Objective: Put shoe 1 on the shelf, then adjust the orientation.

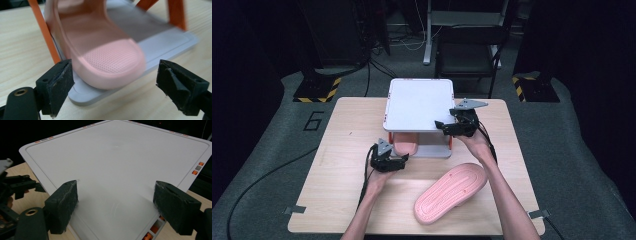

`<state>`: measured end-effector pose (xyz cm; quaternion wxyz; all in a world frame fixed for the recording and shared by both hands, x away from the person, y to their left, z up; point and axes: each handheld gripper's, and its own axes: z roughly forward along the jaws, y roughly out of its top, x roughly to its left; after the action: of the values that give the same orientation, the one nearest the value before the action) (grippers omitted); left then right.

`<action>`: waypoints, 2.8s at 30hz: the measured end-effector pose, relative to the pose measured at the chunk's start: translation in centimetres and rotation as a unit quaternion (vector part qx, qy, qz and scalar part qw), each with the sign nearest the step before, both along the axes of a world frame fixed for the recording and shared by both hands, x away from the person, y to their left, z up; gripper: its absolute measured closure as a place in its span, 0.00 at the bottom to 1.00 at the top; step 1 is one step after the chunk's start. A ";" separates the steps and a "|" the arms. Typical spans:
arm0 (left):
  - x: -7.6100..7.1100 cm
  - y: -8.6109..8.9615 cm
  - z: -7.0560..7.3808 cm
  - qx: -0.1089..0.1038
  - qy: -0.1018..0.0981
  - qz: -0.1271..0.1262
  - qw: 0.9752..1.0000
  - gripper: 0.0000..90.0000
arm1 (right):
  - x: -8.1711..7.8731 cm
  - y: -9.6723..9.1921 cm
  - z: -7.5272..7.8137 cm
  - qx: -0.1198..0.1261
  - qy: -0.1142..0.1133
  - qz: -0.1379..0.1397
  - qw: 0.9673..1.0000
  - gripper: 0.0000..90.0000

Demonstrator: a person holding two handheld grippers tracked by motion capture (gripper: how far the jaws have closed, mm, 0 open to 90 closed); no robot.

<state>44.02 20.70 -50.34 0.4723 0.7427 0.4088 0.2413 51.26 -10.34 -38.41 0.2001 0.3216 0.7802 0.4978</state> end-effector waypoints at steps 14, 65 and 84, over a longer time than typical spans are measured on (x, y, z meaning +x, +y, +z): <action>-5.5 12.3 2.4 -0.088 -0.069 0.063 0.992 0.13 | -9.0 -5.5 0.5 0.028 -0.083 -0.042 0.995 0.17; -6.4 14.8 1.6 -0.092 -0.055 0.112 0.988 0.18 | -14.4 -8.3 -9.7 0.056 -0.034 -0.075 0.995 0.21; -6.5 14.7 1.8 -0.091 -0.059 0.112 0.988 0.18 | -14.7 -4.8 -11.2 0.089 -0.001 -0.069 0.994 0.23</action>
<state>37.56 35.37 -48.56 0.5312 0.6303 0.4814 0.2979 36.61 -15.12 -49.63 0.2051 0.3909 0.7086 0.5504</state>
